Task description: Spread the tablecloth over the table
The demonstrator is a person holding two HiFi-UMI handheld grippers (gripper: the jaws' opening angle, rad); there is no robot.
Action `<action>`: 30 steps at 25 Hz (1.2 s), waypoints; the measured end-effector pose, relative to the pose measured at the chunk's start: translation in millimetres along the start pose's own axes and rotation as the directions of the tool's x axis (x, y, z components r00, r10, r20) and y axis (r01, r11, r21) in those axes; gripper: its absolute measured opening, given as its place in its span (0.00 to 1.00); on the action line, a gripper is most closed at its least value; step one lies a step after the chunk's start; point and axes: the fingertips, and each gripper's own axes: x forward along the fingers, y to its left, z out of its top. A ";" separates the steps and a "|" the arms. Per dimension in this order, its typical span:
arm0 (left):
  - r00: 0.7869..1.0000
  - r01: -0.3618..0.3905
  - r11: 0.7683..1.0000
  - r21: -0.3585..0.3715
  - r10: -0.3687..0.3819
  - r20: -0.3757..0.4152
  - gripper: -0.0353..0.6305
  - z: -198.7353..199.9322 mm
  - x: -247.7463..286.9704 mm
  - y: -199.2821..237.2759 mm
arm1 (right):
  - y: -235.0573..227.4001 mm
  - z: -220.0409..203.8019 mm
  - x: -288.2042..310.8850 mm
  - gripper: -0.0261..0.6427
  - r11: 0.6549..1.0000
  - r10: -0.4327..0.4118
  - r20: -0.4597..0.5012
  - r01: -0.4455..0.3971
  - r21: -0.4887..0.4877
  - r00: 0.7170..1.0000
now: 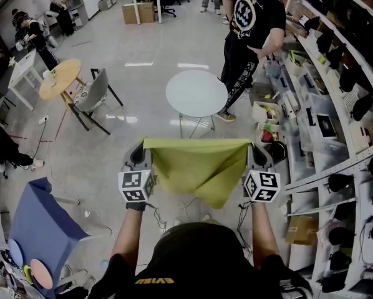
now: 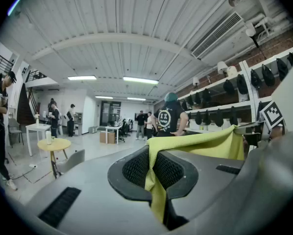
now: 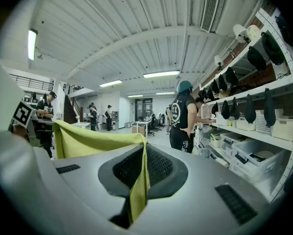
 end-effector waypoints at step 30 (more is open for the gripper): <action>0.999 0.044 0.996 0.079 -0.045 0.007 0.09 -2.3 4.4 -10.3 | -12.9 0.4 -0.6 0.05 1.000 -0.006 0.031 0.007 -0.009 1.000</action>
